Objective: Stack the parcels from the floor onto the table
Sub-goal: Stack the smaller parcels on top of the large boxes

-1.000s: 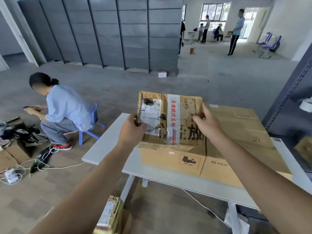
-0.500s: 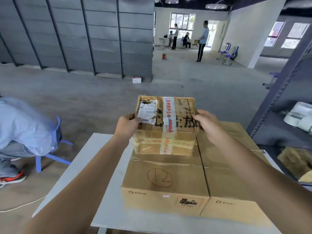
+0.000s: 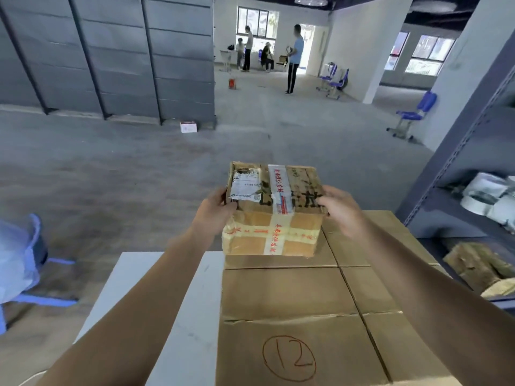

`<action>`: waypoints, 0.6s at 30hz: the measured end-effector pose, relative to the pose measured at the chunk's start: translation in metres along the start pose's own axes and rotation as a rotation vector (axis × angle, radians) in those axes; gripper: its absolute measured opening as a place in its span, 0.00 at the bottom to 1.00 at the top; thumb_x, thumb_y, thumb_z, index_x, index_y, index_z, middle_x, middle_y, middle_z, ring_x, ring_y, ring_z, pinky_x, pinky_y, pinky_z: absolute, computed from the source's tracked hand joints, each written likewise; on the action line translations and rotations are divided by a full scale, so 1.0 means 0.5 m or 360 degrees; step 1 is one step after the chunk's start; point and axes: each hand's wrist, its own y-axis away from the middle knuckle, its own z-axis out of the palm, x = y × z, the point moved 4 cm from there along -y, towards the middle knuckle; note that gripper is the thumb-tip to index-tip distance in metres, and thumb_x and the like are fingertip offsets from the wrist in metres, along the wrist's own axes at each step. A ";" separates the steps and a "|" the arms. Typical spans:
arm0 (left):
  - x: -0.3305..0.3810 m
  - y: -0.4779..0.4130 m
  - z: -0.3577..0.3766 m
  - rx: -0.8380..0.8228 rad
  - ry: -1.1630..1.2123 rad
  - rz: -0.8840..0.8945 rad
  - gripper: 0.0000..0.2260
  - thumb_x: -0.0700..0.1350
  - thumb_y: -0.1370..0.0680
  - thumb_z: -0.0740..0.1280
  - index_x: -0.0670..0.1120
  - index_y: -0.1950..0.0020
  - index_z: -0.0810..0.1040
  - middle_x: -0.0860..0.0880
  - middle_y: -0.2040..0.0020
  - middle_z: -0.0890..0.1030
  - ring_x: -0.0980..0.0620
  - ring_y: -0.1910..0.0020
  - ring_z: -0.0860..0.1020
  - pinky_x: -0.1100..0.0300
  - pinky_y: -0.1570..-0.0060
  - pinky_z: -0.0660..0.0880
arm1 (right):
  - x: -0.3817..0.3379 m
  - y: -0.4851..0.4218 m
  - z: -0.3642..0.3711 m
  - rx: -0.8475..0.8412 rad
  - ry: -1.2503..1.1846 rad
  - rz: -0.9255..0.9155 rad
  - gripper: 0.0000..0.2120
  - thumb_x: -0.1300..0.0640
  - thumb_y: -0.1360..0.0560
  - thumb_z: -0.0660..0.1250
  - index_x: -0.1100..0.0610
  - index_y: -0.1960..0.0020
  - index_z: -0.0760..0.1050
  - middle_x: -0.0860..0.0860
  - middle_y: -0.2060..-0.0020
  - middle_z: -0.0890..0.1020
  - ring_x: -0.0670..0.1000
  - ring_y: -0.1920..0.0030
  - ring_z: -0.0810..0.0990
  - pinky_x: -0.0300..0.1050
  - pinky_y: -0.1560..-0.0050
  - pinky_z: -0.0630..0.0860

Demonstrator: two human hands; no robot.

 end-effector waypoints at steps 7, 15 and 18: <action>-0.036 -0.073 0.028 0.0094 -0.0107 -0.0033 0.16 0.29 0.25 0.60 0.43 0.42 0.74 0.46 0.50 0.81 0.50 0.52 0.79 0.55 0.49 0.75 | 0.042 -0.059 0.024 -0.0082 0.0348 -0.0077 0.22 0.60 0.24 0.64 0.47 0.32 0.70 0.45 0.43 0.79 0.49 0.43 0.77 0.54 0.43 0.75; -0.098 -0.066 0.055 0.0396 -0.0224 -0.0134 0.15 0.53 0.19 0.58 0.47 0.41 0.78 0.49 0.47 0.81 0.53 0.52 0.77 0.63 0.57 0.72 | 0.160 -0.075 0.020 -0.0320 0.0019 0.0019 0.16 0.50 0.22 0.66 0.44 0.35 0.70 0.46 0.40 0.79 0.48 0.43 0.78 0.54 0.44 0.78; -0.138 -0.060 0.068 0.0425 -0.0117 -0.0374 0.22 0.63 0.21 0.57 0.51 0.36 0.76 0.49 0.41 0.79 0.47 0.42 0.77 0.49 0.40 0.73 | 0.197 -0.085 0.024 -0.0273 0.0370 0.0011 0.16 0.51 0.22 0.65 0.50 0.35 0.73 0.47 0.42 0.79 0.48 0.45 0.78 0.46 0.51 0.76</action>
